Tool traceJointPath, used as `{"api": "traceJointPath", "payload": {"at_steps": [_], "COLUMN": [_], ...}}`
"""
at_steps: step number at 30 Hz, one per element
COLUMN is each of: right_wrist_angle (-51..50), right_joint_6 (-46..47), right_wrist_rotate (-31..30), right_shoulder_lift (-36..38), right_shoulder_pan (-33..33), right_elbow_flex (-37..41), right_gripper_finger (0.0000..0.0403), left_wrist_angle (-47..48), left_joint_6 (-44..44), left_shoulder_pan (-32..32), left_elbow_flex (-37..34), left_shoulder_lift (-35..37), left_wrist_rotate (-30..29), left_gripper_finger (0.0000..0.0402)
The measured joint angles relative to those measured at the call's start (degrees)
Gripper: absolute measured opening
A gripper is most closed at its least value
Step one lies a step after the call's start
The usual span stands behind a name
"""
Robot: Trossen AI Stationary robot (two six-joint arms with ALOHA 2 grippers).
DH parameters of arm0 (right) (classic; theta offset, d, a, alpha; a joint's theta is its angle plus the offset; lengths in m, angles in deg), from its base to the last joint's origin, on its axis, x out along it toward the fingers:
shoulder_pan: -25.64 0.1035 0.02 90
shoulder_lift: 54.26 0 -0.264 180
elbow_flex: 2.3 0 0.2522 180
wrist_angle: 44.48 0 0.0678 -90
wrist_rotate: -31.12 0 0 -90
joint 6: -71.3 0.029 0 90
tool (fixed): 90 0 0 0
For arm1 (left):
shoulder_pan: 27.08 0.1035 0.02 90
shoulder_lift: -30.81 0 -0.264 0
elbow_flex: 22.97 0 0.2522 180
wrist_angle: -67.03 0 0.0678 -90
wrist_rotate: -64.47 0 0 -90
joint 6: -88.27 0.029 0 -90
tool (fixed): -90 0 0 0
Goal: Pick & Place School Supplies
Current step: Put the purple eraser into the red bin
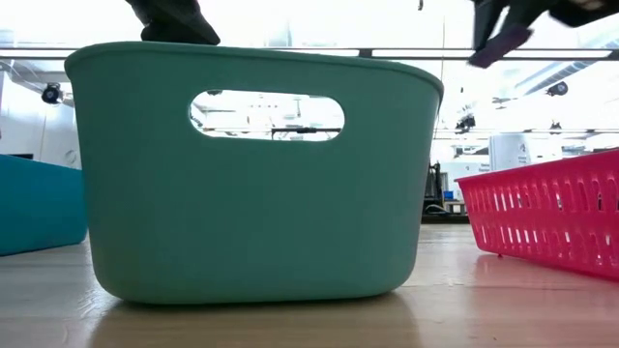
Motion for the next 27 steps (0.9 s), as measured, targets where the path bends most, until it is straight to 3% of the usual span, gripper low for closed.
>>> {"api": "traceJointPath", "payload": {"at_steps": [10, 15, 27], "right_wrist_angle": [-0.05, 1.64, 3.23], "right_joint_6": [9.71, 10.16, 10.15], "right_wrist_rotate": [1.04, 4.54, 5.69], "right_shoulder_lift": [-1.1, -3.26, -9.56], "right_shoulder_pan": [5.38, 5.38, 5.35], "right_elbow_flex": [1.91, 3.87, 4.56], "right_gripper_finger": [0.0068, 0.0068, 0.0068], "left_wrist_angle": [-0.04, -0.13, -0.13], "left_joint_6": [0.0, -0.01, -0.01], "left_shoulder_pan": [0.01, -0.01, 0.0], "left_elbow_flex": [0.01, 0.0, 0.01], "left_shoulder_lift": [0.02, 0.0, 0.0], "left_wrist_rotate": [-0.02, -0.08, -0.18], "left_gripper_finger": [0.0122, 0.0122, 0.0122]}}
